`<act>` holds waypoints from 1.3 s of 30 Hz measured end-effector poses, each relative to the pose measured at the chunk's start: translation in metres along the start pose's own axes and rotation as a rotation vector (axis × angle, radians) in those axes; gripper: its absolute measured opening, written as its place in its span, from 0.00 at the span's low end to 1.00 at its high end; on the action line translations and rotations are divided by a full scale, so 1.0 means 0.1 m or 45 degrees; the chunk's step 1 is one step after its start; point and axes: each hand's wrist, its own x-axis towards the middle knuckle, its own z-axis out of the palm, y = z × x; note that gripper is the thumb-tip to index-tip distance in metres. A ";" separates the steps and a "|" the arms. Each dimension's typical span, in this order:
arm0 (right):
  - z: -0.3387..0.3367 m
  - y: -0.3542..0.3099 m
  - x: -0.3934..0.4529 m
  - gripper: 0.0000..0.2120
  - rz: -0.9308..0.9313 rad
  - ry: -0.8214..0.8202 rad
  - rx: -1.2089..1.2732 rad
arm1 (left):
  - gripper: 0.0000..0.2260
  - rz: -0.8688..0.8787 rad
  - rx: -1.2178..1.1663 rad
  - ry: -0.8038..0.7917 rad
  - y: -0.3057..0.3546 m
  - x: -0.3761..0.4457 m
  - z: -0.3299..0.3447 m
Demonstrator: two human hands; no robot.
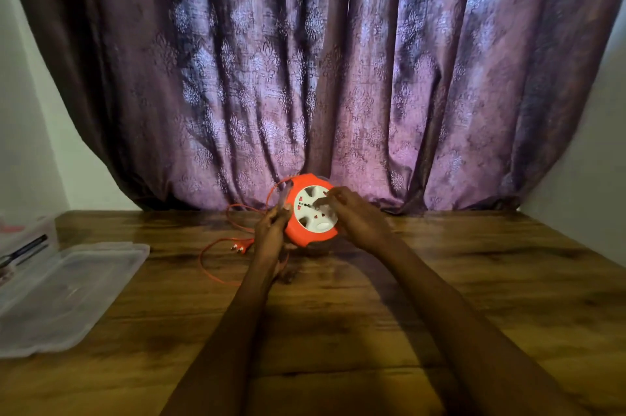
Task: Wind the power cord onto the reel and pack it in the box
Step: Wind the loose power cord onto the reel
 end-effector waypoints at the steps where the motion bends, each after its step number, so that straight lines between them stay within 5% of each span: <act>1: -0.04 -0.01 0.01 0.26 -0.103 -0.057 -0.117 | 0.10 -0.033 0.004 -0.016 0.01 0.01 -0.02; 9: -0.34 0.00 0.10 0.22 -0.668 -0.166 -0.708 | 0.09 -0.108 0.187 -0.206 0.03 0.02 -0.12; 15: -0.41 0.08 0.04 0.22 -0.703 -0.130 -0.828 | 0.11 -0.064 0.175 -0.288 -0.04 -0.05 0.00; 21: -0.28 0.05 0.07 0.30 -0.190 -0.074 -0.647 | 0.11 0.029 0.080 -0.240 -0.12 -0.10 0.19; 27: -0.11 -0.22 0.18 0.31 0.702 0.160 0.125 | 0.18 0.116 -0.026 -0.108 -0.14 -0.15 0.26; 30: -0.11 -0.28 0.28 0.27 1.080 0.147 0.850 | 0.19 0.145 -0.070 -0.114 -0.15 -0.18 0.29; 34: 0.02 -0.30 0.32 0.17 1.320 0.183 1.576 | 0.17 0.204 -0.052 -0.124 -0.17 -0.18 0.29; 39: 0.01 -0.24 0.23 0.20 1.262 0.201 1.464 | 0.19 0.184 -0.022 -0.123 -0.18 -0.16 0.26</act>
